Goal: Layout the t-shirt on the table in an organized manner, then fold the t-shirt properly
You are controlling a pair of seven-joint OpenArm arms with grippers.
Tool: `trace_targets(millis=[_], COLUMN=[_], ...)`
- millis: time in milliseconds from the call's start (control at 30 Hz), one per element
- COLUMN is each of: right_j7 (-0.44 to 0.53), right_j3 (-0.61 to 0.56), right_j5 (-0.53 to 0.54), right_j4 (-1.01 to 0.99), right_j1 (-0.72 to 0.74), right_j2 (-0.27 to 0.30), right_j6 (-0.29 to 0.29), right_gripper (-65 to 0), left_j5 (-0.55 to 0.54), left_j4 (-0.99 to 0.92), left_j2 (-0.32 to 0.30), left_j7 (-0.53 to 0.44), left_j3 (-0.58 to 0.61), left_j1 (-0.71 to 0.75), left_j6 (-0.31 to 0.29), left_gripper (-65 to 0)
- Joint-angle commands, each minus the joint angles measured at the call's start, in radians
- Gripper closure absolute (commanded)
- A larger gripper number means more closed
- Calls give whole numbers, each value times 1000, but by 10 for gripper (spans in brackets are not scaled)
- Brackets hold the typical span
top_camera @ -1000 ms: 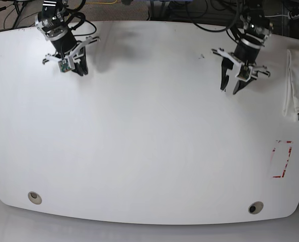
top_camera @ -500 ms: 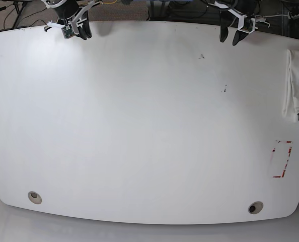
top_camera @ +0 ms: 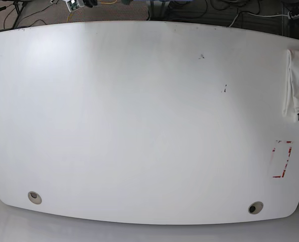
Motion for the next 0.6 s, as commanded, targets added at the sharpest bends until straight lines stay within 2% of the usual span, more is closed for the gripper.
trace_targets(millis=[0,133,267,400,567], right_j7=[9,19,97,210,273], right_j3=[-22,-58,-86,-101,-152], right_j5=[-1,-3,-4,-6,-6], right_j4=[-61,-204,-390,-600,-811], right_j1=[-35,-12,48,135,252], right_j2=[8,9,9,24,32], right_j6=[8,8,8,6,-3], right_gripper=[-63,-63,-63,-63,-63], left_j5=[-9,-9,-9,-6,2], left_j4=[-119,-332,-534,-680,-804], left_j2=[-23,-86,-144,-153,-156], left_j7=[-19,-20,-22,-22,-22], left_j3=[-13,16,33,35,38], left_j1=[17,-67,-174,-285,-399], left_j6=[-1,-1,-1,-1,-1], left_gripper=[-153,-153,-151,-151,-154])
